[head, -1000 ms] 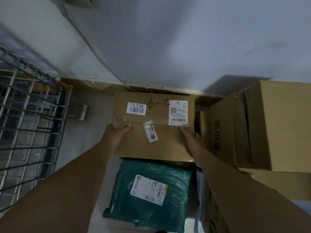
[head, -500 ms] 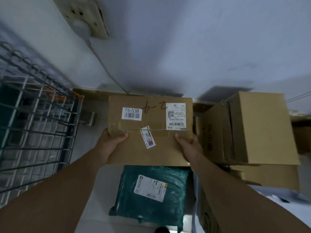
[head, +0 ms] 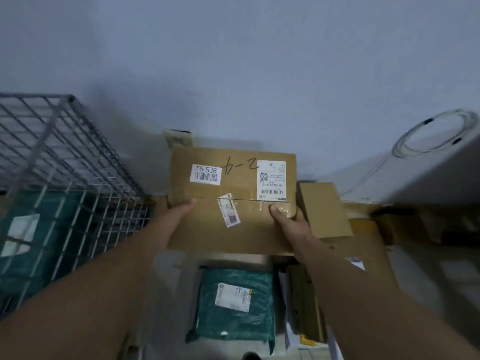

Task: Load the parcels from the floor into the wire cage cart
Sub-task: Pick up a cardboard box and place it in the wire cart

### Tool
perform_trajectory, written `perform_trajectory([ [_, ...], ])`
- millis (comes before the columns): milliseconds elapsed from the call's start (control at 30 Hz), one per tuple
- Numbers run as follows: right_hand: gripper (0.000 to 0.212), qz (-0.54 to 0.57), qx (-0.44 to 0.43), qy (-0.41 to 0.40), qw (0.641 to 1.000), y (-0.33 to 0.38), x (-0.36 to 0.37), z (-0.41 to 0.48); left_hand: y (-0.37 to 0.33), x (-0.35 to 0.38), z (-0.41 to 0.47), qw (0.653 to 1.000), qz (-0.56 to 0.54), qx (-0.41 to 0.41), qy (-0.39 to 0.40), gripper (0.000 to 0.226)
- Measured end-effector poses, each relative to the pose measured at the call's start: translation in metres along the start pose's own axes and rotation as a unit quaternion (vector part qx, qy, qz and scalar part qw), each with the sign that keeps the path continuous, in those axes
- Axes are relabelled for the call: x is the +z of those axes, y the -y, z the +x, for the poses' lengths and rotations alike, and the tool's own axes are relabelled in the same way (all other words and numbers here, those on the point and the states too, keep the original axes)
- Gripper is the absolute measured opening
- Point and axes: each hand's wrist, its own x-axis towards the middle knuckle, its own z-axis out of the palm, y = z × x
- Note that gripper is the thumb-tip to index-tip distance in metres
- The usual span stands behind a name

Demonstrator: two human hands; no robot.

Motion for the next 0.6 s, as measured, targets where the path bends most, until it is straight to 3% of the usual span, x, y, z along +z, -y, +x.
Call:
perform_trajectory([
  [167, 0.073, 0.015, -0.074, -0.009, 0.997, 0.089, -0.025, -0.108, -0.097, -0.027, -0.113, 0.996, 0.029, 0.078, 0.013, 0.098],
  [500, 0.073, 0.066, -0.252, -0.013, 0.966, 0.334, -0.076, -0.376, -0.353, -0.099, -0.376, 0.967, 0.041, 0.243, 0.062, 0.031],
  [600, 0.071, 0.068, -0.304, -0.01, 0.95, 0.408, -0.088, -0.456, -0.421, -0.125, -0.453, 0.953, 0.05, 0.291, 0.067, 0.03],
])
